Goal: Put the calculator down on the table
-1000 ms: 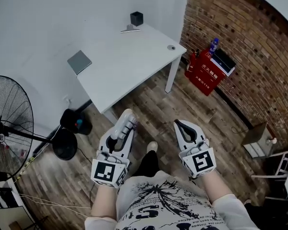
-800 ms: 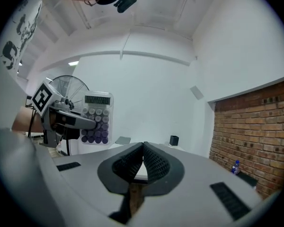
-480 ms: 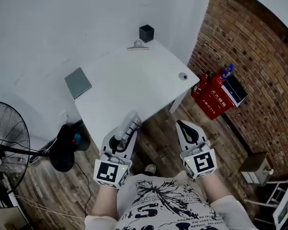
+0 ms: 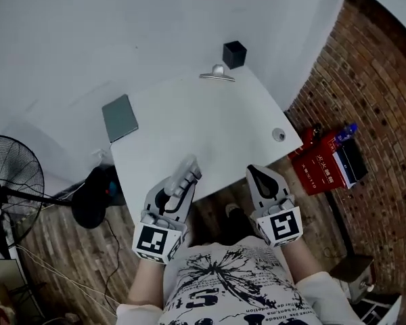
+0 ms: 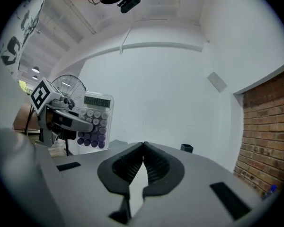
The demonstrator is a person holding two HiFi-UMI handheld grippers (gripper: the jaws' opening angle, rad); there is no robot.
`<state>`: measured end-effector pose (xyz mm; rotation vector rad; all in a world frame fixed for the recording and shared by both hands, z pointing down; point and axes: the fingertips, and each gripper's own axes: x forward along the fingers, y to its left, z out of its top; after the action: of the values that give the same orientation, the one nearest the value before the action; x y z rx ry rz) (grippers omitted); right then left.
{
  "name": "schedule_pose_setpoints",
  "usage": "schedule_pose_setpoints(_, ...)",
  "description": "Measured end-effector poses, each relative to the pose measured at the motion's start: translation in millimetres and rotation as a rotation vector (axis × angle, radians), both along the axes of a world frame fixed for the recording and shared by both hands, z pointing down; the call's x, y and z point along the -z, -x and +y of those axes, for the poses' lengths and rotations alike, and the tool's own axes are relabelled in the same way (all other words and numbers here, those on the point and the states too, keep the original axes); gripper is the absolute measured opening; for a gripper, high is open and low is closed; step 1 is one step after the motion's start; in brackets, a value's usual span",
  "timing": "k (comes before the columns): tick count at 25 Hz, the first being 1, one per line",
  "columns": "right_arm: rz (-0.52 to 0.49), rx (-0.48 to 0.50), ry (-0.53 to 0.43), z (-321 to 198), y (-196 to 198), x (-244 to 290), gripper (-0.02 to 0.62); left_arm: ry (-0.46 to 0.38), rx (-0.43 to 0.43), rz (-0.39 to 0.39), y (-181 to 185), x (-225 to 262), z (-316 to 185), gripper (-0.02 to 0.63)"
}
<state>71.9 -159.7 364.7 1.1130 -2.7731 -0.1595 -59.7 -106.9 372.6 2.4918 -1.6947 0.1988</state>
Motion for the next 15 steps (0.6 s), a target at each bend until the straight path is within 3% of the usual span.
schedule_pose_setpoints(7,0.012,0.183,0.027,-100,17,-2,0.015,0.064,0.136,0.002,-5,-13,-75,0.142)
schedule_pose_setpoints(15,-0.004,0.33,0.043,-175,38,-32,0.015,0.186,0.234,0.025,-1,-78,-142,0.142)
